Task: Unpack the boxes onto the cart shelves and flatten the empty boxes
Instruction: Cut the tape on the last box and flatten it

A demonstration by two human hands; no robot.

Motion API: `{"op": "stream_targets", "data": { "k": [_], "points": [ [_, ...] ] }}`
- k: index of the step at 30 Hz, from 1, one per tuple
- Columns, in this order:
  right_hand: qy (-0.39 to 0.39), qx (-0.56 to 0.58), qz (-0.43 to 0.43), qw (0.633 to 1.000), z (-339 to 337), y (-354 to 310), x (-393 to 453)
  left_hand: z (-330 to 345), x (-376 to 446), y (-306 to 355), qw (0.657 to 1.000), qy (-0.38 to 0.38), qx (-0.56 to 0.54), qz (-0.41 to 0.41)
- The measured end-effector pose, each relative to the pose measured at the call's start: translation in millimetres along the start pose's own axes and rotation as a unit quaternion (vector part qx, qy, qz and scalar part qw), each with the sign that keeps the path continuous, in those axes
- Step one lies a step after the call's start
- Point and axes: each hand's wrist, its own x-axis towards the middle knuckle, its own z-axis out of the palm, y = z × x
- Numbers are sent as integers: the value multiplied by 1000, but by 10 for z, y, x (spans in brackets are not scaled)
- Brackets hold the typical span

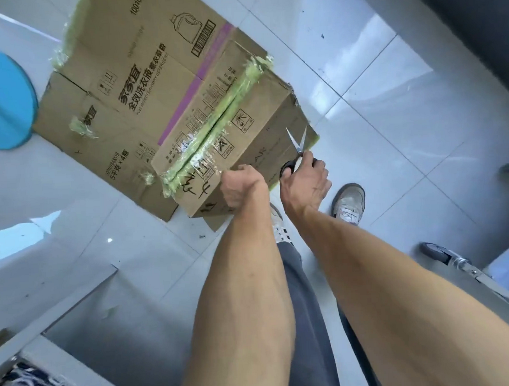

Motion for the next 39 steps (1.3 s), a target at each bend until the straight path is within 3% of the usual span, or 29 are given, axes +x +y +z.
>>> {"op": "stream_targets", "data": {
  "k": [5, 10, 16, 21, 26, 30, 39],
  "points": [
    [19, 3, -20, 1000, -115, -55, 71, -113, 294, 276, 964, 44, 158, 210],
    [54, -23, -51, 997, -181, -316, 298, -121, 638, 669, 927, 13, 222, 303],
    [101, -67, -36, 992, -142, -748, 452, -225, 873, 1061, 900, -32, 285, 327],
    [109, -73, -96, 987, 8, -1191, 664, -146, 1135, 1305, 893, -91, 303, 321],
    [65, -120, -51, 989, 111, -1239, 933, -48, 1375, 1351, 894, -147, 301, 298],
    [42, -170, -58, 983, 55, -1121, 1039, -62, 1427, 1337, 882, -178, 267, 346],
    [37, -217, -150, 964, -312, -1039, 1116, -5, 1208, 1506, 877, -154, 320, 324]
  ]
}}
